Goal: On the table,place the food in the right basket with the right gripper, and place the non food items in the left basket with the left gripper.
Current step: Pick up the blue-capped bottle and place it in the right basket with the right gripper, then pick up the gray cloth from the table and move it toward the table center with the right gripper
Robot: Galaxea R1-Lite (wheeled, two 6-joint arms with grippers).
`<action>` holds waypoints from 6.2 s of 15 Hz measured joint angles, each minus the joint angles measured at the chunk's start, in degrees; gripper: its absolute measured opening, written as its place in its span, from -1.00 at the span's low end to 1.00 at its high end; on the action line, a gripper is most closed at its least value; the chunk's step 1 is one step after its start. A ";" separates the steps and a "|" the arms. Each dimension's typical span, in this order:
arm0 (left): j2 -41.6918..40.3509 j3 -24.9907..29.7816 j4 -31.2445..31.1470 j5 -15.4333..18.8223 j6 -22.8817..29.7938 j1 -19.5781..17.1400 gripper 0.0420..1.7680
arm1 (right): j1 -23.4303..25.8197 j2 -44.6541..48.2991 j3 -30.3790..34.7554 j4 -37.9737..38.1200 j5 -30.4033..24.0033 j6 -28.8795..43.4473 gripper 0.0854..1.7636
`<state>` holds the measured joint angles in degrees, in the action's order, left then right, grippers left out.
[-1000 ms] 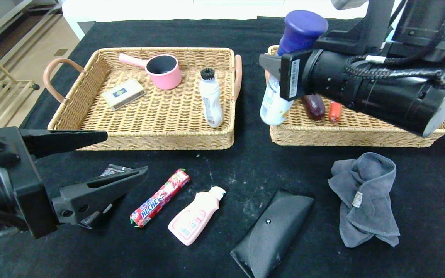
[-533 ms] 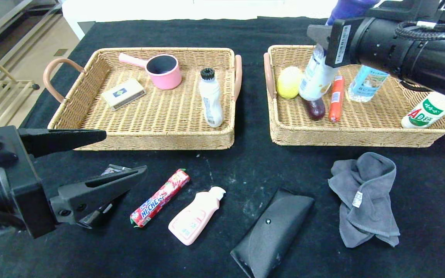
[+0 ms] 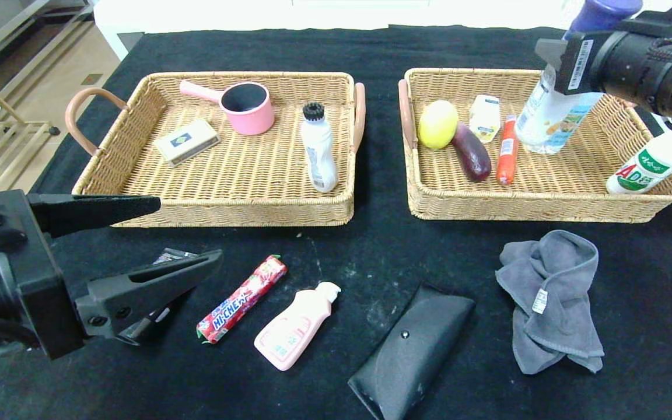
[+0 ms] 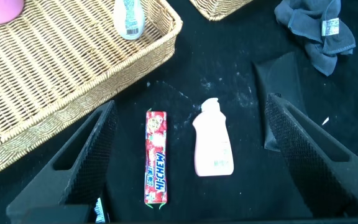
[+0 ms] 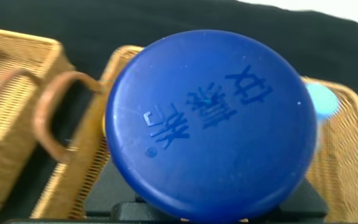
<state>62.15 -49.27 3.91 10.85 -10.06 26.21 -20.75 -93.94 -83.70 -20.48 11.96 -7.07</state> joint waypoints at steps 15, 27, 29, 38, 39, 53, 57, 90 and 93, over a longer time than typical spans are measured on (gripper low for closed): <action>0.17 0.13 0.00 0.06 -0.02 0.09 0.94 | 12.52 1.16 8.57 -0.85 -0.28 6.08 -0.10; 0.17 0.22 0.00 0.09 -0.07 0.09 0.94 | 13.12 0.34 10.11 -2.83 -0.35 6.22 0.31; 0.11 0.24 0.00 0.09 -0.09 0.07 0.94 | 12.95 0.32 10.13 -2.84 -0.35 6.19 0.45; 0.09 0.24 -0.01 0.09 -0.09 0.07 0.94 | 12.46 1.24 10.87 -2.47 -2.62 6.14 0.78; 0.06 0.24 0.00 0.09 -0.07 0.07 0.94 | 12.40 1.61 10.93 -2.41 -2.78 6.13 0.80; -0.05 0.22 -0.01 0.00 -0.07 0.07 0.94 | 4.90 12.00 12.09 7.23 -2.16 5.69 0.91; -0.22 0.16 0.00 0.00 -0.07 0.07 0.94 | 2.18 13.93 12.46 8.35 -2.45 5.67 0.92; -0.44 0.24 0.00 -0.05 -0.16 0.07 0.94 | -8.00 24.28 21.63 35.94 0.30 6.96 0.92; -0.44 0.22 0.00 -0.02 -0.16 0.07 0.94 | -7.94 23.55 21.58 38.80 2.56 12.69 0.92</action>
<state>61.71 -49.05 3.91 10.83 -10.22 26.28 -28.68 -70.39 -62.12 18.32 14.52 5.62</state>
